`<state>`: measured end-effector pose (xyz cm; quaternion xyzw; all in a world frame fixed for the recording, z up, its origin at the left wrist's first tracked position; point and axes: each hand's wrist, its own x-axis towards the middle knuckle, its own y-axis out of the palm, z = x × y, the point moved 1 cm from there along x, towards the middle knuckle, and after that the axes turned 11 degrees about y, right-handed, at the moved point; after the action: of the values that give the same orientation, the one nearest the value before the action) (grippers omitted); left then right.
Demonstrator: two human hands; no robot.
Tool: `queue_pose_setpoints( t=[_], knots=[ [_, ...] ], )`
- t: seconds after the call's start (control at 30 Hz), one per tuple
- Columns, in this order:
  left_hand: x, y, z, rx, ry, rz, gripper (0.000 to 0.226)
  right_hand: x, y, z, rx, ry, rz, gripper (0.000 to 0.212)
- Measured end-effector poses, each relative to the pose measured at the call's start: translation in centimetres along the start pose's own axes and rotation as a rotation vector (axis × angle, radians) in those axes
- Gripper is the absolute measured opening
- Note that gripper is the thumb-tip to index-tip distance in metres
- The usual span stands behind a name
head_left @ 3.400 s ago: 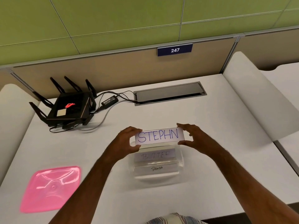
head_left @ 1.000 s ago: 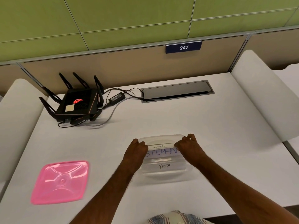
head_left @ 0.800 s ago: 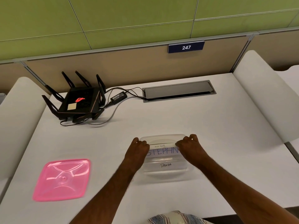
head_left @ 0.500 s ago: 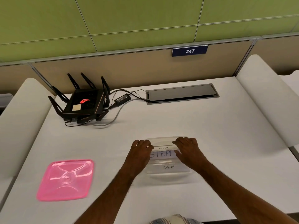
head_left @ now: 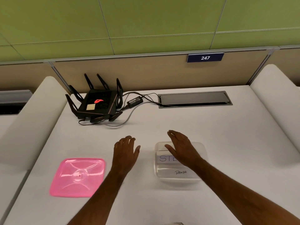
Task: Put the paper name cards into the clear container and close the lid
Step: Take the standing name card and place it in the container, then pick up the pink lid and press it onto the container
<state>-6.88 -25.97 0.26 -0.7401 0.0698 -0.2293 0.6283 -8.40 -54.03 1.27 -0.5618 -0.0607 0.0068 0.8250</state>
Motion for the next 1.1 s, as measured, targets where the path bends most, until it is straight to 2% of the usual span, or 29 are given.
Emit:
queue_pose_setpoints(
  t=[0.3, 0.6, 1.1],
  knots=[
    [-3.1, -1.7, 5.7, 0.014, -0.228, 0.151, 0.048, 4.3, 2.8, 5.2, -0.008, 0.034, 0.167, 0.066],
    [-7.6, -3.3, 11.3, -0.007, -0.393, 0.193, 0.05, 6.3, 6.3, 11.3, -0.005, -0.002, 0.27, 0.066],
    [-14.7, -3.4, 19.8, -0.044, -0.682, 0.16, 0.051, 6.4, 12.5, 19.1, 0.068, -0.03, 0.387, 0.059]
  ],
)
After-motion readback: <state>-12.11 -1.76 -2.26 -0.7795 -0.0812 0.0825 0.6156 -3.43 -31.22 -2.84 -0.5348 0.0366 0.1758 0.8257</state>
